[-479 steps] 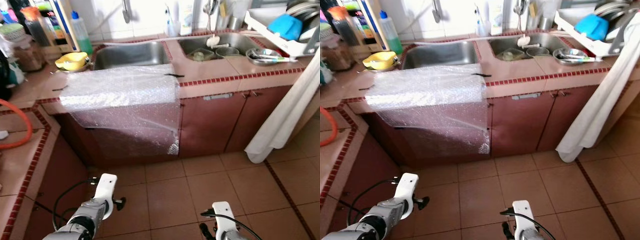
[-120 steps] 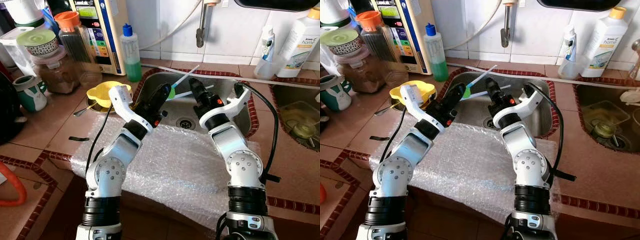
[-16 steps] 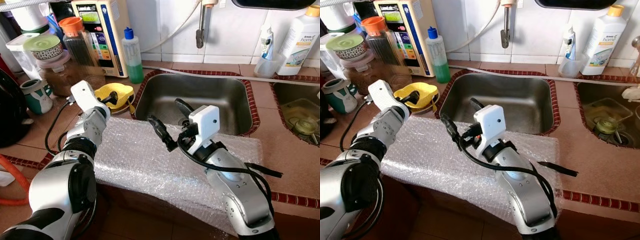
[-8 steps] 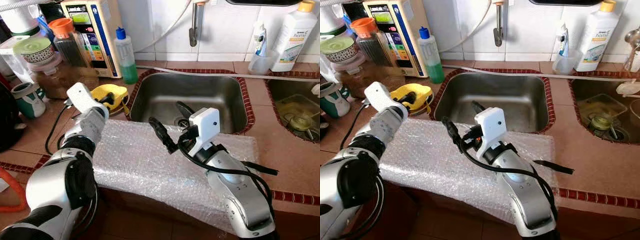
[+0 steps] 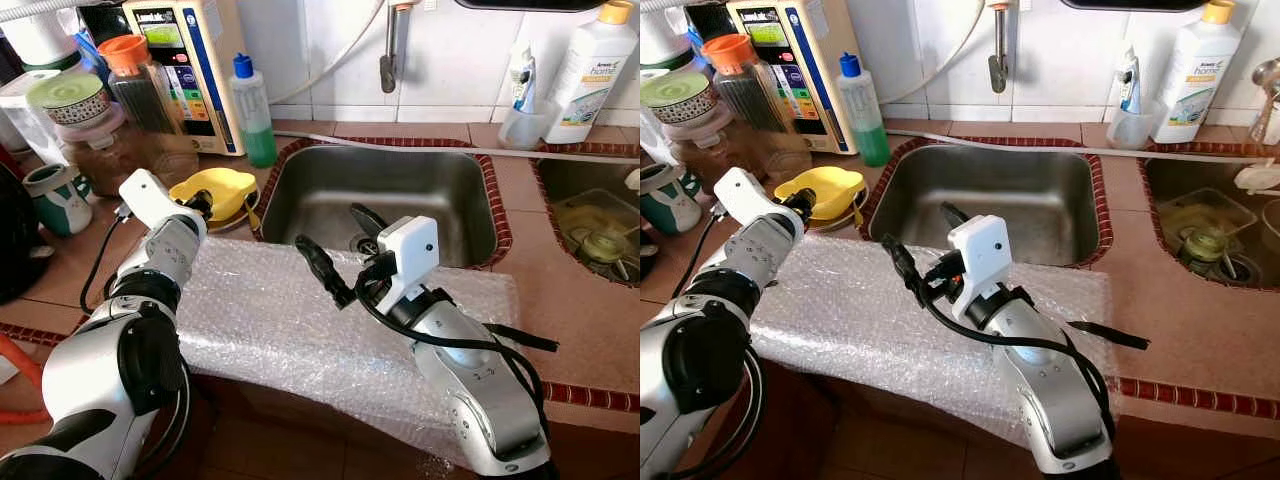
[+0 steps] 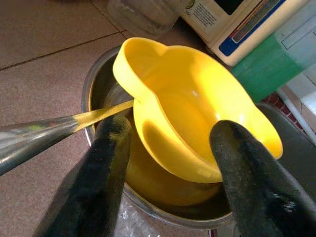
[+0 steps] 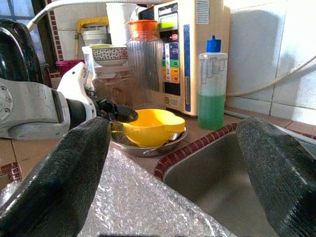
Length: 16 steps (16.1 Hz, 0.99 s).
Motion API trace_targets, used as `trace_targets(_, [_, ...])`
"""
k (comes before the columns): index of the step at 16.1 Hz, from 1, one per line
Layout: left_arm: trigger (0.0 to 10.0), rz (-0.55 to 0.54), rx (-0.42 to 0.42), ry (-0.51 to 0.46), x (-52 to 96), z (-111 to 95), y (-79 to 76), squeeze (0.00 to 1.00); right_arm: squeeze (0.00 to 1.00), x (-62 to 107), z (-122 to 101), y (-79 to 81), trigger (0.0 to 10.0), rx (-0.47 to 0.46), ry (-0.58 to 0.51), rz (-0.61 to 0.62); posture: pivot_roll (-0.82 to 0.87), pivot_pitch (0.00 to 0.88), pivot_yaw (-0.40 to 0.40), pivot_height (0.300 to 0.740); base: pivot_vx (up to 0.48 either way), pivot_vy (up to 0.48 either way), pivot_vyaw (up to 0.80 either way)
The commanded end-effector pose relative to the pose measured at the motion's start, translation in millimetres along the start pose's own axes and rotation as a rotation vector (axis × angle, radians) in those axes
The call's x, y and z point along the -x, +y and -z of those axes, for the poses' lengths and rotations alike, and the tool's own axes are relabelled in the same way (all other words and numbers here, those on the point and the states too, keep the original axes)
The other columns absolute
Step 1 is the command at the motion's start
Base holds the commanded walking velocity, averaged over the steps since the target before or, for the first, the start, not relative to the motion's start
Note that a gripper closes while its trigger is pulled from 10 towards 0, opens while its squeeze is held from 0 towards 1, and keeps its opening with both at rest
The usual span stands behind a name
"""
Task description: Kitchen organization
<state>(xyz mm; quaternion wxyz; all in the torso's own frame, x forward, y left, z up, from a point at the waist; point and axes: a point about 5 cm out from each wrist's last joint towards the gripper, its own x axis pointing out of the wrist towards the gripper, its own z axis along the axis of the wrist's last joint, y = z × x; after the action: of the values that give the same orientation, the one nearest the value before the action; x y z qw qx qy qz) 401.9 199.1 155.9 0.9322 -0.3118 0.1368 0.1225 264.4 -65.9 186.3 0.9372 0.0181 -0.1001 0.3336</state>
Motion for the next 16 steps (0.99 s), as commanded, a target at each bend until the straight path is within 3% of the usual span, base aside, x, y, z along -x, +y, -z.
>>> trace_targets(1, [6.5, 0.000, -0.041, -0.022, 0.1, -5.6, 2.4, 0.00, 0.78, -2.4, -2.6, 3.9, 10.0, 0.000, -0.015, -0.017, -0.09, 0.037, 0.148, 0.740, 0.000, 0.000, 0.00])
trace_targets(2, [10.0, 0.023, -0.076, -0.061, 0.3, -9.8, -2.4, 0.00, 0.79, -2.4, -2.8, 3.4, 10.0, 0.001, -0.016, -0.013, -0.09, 0.036, 0.145, 0.740, 0.000, 0.000, 0.00])
trace_targets(3, [10.0, 0.025, -0.089, -0.074, 0.5, -10.3, -3.1, 0.00, 0.78, -2.3, -2.8, 2.8, 10.0, 0.004, -0.017, -0.008, -0.09, 0.036, 0.145, 0.740, 0.000, 0.000, 0.00])
trace_targets(5, [10.0, 0.018, -0.066, -0.103, 1.0, -9.8, 0.9, 1.00, 0.78, -2.6, -2.9, 0.9, 10.0, 0.006, -0.018, 0.001, -0.08, 0.037, 0.141, 0.740, 0.000, 0.000, 0.00])
trace_targets(8, [10.0, -0.010, -0.029, -0.158, 2.3, -10.5, 10.2, 1.00, 0.79, -3.5, -3.4, -1.2, 10.0, 0.009, -0.020, 0.007, -0.08, 0.036, 0.136, 0.740, 0.000, 0.000, 0.00])
trace_targets(10, [10.0, 0.011, -0.071, -0.244, 5.2, -17.1, 10.6, 1.00, 0.78, -3.6, -3.1, -2.2, 10.0, 0.012, -0.021, 0.008, -0.07, 0.032, 0.130, 0.740, 0.000, 0.000, 0.00])
trace_targets(13, [10.0, 0.092, -0.209, -0.345, 11.4, -18.8, 5.2, 1.00, 0.78, -5.7, -5.1, -6.2, 10.0, 0.017, -0.037, 0.041, -0.05, 0.023, 0.127, 0.740, 0.000, 0.000, 0.00])
trace_targets(15, [10.0, 0.159, -0.338, -0.403, 20.2, -12.4, 1.5, 1.00, 0.77, -5.3, -9.2, -18.4, 10.0, 0.036, -0.066, 0.149, -0.04, 0.020, 0.126, 0.740, 0.000, 0.000, 0.00])
trace_targets(16, [10.0, 0.183, -0.349, -0.404, 26.0, -6.4, 2.0, 1.00, 0.45, -4.1, -11.3, -25.6, 10.0, 0.055, -0.075, 0.200, -0.04, 0.016, 0.123, 0.740, 0.000, 0.000, 0.00])
